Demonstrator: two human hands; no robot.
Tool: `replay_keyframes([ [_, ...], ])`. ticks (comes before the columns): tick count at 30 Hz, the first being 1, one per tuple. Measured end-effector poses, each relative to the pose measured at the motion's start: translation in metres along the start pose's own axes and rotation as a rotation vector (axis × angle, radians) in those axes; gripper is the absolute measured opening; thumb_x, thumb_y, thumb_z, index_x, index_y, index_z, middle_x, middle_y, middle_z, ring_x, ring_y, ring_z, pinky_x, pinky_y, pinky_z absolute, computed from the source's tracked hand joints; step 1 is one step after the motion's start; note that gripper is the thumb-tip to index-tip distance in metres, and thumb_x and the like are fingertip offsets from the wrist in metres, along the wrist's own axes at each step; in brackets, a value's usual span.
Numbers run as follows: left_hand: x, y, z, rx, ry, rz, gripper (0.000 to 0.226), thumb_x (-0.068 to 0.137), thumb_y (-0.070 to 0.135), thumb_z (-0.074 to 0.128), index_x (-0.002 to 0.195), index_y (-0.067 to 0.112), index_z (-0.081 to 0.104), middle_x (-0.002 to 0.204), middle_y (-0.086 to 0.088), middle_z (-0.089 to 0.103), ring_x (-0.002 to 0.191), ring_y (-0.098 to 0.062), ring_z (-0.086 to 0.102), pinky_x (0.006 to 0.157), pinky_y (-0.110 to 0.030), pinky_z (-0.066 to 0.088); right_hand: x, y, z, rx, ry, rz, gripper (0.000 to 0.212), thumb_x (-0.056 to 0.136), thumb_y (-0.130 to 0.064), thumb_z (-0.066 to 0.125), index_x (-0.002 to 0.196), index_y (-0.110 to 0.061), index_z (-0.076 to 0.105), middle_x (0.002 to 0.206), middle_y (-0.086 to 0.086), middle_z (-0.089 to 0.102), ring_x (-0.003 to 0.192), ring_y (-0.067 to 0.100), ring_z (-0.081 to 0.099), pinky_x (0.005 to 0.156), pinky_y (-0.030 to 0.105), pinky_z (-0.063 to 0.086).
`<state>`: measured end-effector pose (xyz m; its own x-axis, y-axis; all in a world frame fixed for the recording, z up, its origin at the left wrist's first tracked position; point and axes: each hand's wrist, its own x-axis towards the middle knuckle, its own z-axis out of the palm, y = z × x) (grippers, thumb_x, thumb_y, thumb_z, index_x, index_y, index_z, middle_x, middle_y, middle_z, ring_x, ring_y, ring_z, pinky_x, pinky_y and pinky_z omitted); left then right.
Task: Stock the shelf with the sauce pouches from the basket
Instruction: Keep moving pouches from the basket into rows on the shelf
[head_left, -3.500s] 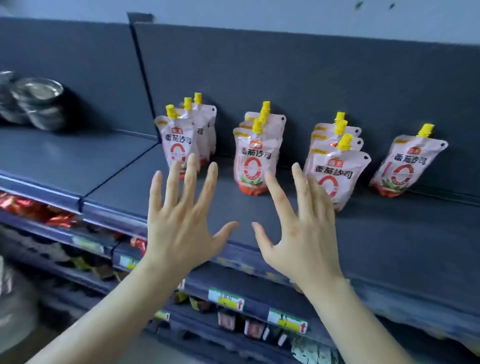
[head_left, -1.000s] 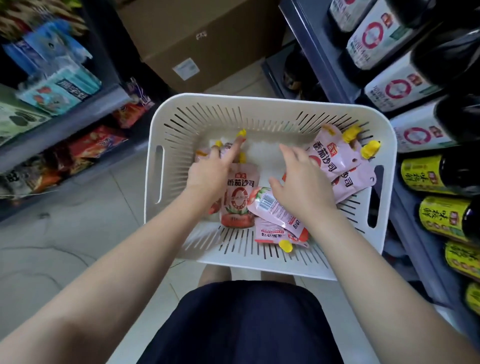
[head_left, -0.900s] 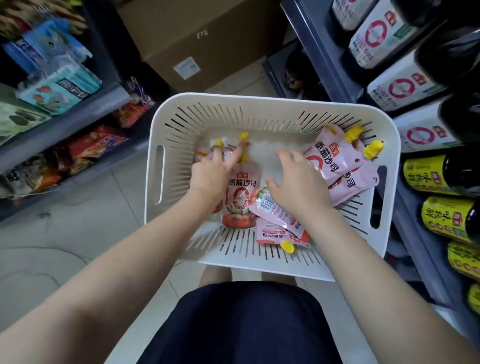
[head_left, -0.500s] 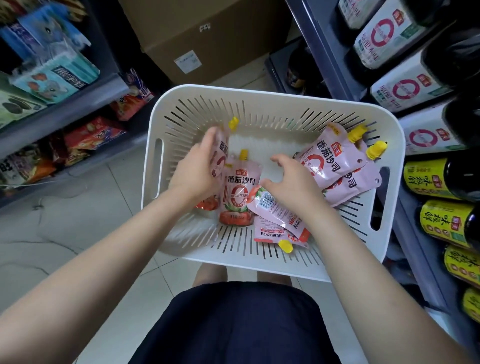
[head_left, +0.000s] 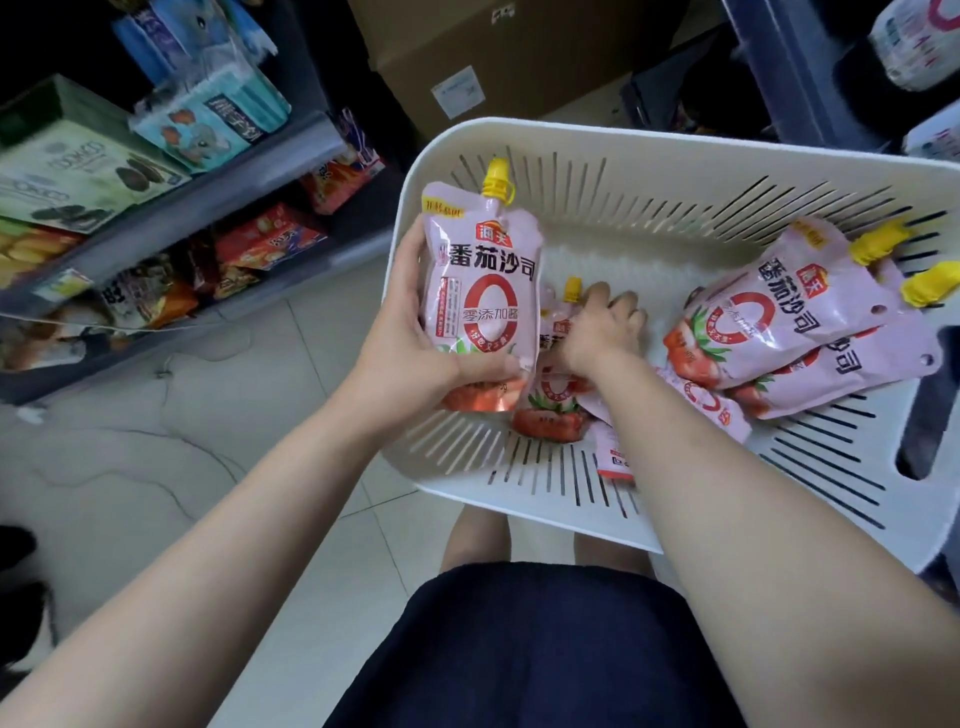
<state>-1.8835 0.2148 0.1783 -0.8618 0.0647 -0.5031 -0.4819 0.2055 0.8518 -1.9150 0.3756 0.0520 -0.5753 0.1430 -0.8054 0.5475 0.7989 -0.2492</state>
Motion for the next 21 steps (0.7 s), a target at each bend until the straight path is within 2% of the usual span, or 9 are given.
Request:
replay_keyframes([
  [2,-0.004,-0.001,0.003,-0.037,-0.037,0.01,0.133,0.06,-0.012,0.084,0.152,0.028,-0.002,0.149,0.006,0.039,0.128,-0.013,0.052,0.101,-0.036,0.049,0.002,0.002,-0.002,0.126,-0.022,0.031,0.077,0.077,-0.028,0.075,0.137,-0.013,0.03,0.14,0.018,0.03,0.129,0.04,0.038,0.102,0.044,0.039],
  [5,-0.012,-0.002,0.012,-0.062,-0.068,0.052,0.131,0.061,-0.017,0.079,0.151,0.03,-0.005,0.14,0.034,0.039,0.127,-0.005,0.052,0.096,-0.028,0.049,0.006,0.005,-0.008,0.356,-0.017,0.098,0.071,0.081,-0.022,0.071,0.137,-0.011,0.029,0.137,0.019,0.039,0.122,0.036,0.049,0.094,0.038,0.044],
  [6,-0.014,-0.002,0.015,-0.081,-0.074,0.057,0.128,0.062,-0.017,0.079,0.15,0.032,0.0,0.141,0.031,0.041,0.125,-0.006,0.054,0.094,-0.027,0.05,0.006,0.005,-0.011,0.405,-0.016,0.125,0.071,0.082,-0.023,0.069,0.139,-0.011,0.029,0.135,0.019,0.042,0.121,0.035,0.05,0.091,0.037,0.045],
  [8,-0.018,-0.002,0.019,-0.157,-0.09,0.037,0.124,0.062,-0.014,0.08,0.15,0.036,0.009,0.148,0.004,0.04,0.123,-0.017,0.057,0.092,-0.035,0.054,0.006,0.003,-0.015,0.575,-0.046,0.208,0.069,0.08,-0.031,0.059,0.139,-0.012,0.029,0.129,0.017,0.045,0.112,0.031,0.052,0.083,0.035,0.045],
  [10,-0.021,-0.003,0.022,-0.209,-0.088,0.005,0.115,0.061,-0.011,0.08,0.149,0.036,0.023,0.148,0.002,0.039,0.121,-0.019,0.059,0.089,-0.039,0.056,0.004,-0.004,-0.014,0.683,-0.114,0.261,0.064,0.085,-0.031,0.05,0.141,-0.01,0.028,0.129,0.013,0.045,0.111,0.028,0.052,0.085,0.035,0.046],
  [13,-0.025,-0.006,0.025,-0.252,-0.06,-0.04,0.105,0.06,-0.014,0.081,0.145,0.029,0.036,0.139,0.007,0.049,0.114,-0.02,0.063,0.084,-0.037,0.057,0.004,-0.018,-0.004,0.591,-0.038,0.312,0.05,0.103,-0.029,0.028,0.148,-0.011,0.023,0.152,0.019,0.026,0.138,0.031,0.03,0.111,0.041,0.027],
  [15,-0.029,-0.007,0.024,-0.272,-0.044,-0.05,0.104,0.058,-0.013,0.081,0.143,0.028,0.04,0.139,0.004,0.051,0.114,-0.02,0.063,0.084,-0.036,0.056,0.001,-0.02,0.002,0.466,0.042,0.285,0.048,0.102,-0.031,0.029,0.146,-0.012,0.025,0.15,0.02,0.023,0.138,0.032,0.025,0.111,0.043,0.025],
  [19,-0.036,-0.004,0.014,-0.314,-0.01,-0.041,0.101,0.057,-0.011,0.079,0.143,0.023,0.039,0.135,0.003,0.055,0.111,-0.014,0.064,0.083,-0.028,0.055,-0.01,-0.005,0.003,0.407,0.058,0.291,0.057,0.097,-0.021,0.046,0.146,-0.007,0.022,0.149,0.021,0.032,0.135,0.037,0.037,0.106,0.042,0.034],
  [21,-0.038,-0.004,0.009,-0.326,-0.028,-0.035,0.1,0.058,-0.013,0.077,0.144,0.02,0.039,0.133,0.002,0.057,0.109,-0.014,0.065,0.081,-0.026,0.055,-0.01,0.0,-0.002,0.444,-0.016,0.348,0.058,0.095,-0.014,0.05,0.147,-0.004,0.025,0.147,0.017,0.039,0.127,0.032,0.047,0.101,0.033,0.041],
])
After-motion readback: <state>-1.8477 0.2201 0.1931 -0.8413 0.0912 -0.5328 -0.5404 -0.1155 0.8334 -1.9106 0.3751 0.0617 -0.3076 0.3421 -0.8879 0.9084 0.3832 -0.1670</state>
